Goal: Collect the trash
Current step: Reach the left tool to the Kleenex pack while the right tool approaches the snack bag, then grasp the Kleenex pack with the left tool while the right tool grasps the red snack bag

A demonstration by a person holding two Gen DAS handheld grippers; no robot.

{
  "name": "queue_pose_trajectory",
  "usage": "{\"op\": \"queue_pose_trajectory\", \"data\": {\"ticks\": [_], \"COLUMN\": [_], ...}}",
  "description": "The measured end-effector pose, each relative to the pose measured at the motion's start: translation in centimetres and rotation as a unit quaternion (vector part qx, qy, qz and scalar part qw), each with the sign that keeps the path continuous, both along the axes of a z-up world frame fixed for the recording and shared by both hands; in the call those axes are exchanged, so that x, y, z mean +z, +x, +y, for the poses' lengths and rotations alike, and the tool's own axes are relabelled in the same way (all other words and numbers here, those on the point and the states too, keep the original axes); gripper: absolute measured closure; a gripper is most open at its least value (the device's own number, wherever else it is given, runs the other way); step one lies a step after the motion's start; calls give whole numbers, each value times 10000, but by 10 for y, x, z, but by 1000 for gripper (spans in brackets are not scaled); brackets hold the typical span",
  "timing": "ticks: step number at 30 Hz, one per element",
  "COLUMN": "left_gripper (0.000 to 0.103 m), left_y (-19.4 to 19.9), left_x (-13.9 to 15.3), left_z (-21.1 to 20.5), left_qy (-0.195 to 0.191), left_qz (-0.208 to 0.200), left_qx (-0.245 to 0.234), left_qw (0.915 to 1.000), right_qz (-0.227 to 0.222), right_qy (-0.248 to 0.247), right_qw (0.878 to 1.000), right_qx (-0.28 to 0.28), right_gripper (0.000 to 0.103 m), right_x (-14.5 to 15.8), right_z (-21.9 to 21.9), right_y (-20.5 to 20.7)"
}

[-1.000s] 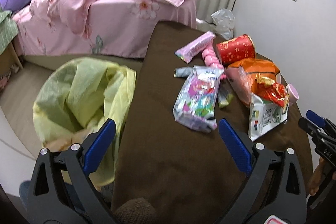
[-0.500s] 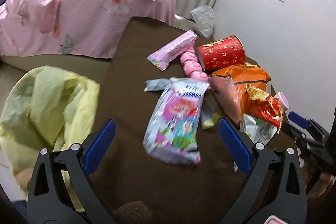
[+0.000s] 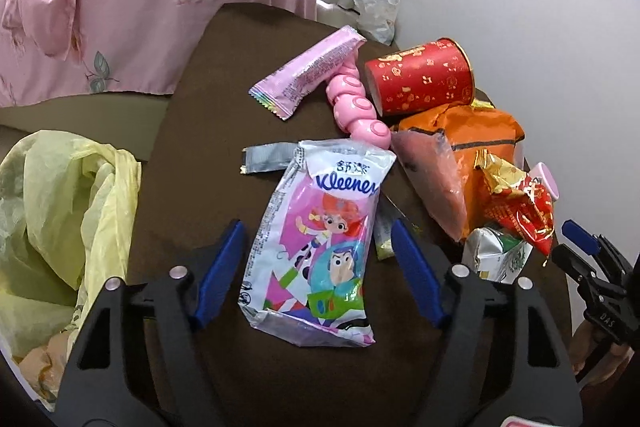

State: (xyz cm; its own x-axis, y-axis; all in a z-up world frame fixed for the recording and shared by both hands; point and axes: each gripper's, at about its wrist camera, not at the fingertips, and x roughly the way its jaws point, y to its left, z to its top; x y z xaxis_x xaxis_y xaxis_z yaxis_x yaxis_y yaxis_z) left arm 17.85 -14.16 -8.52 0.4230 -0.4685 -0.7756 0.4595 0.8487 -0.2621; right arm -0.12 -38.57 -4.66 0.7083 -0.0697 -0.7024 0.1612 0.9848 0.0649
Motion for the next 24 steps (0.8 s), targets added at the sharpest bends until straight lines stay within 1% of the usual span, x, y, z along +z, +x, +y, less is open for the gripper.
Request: {"op": "queue_pose_trajectory", "data": {"ticks": [1,2,3,4,5,6,8,11,13,16,19,21,24], "left_gripper": [40,51,58,58,63,65,65,65,65,65,65,65,65], "left_y": [-1,-2,-4,-7,-12,-15,-25,-38,-47,-57,-61,-62,-64], "left_x": [0,0,1,2,5,7,11,15,18,19,18,19,22], "left_z": [2,3,5,8,12,13,19,23,26,29,34,38,45], "left_qy": [-54,-110,-150,-183,-228,-249,-273,-267,-176,-114,-126,-157,-213], "left_qz": [62,114,153,151,125,119,81,18,-41,-70,-3,9,-8], "left_qx": [-12,-26,-29,-16,12,22,63,95,118,121,166,214,272], "left_qw": [10000,9999,9998,9997,9997,9996,9996,9996,9998,9998,9998,9996,9994], "right_qz": [-32,-86,-130,-177,-234,-274,-315,-347,-385,-457,-370,-220,71], "right_qy": [9,25,32,26,-14,-93,-169,-58,-14,-76,22,149,343], "right_qw": [10000,10000,9999,9998,9997,9995,9991,9985,9978,9961,9941,9923,9906], "right_qx": [4,22,42,70,106,136,227,425,544,753,1017,1206,1319], "right_gripper": [42,42,42,42,42,42,42,42,42,42,42,42,42], "right_x": [1,4,6,8,11,15,19,26,29,34,33,27,14], "right_z": [0,1,1,2,4,7,12,17,20,30,38,40,38], "right_y": [0,-1,-1,-2,-1,0,4,15,21,31,47,60,71]}}
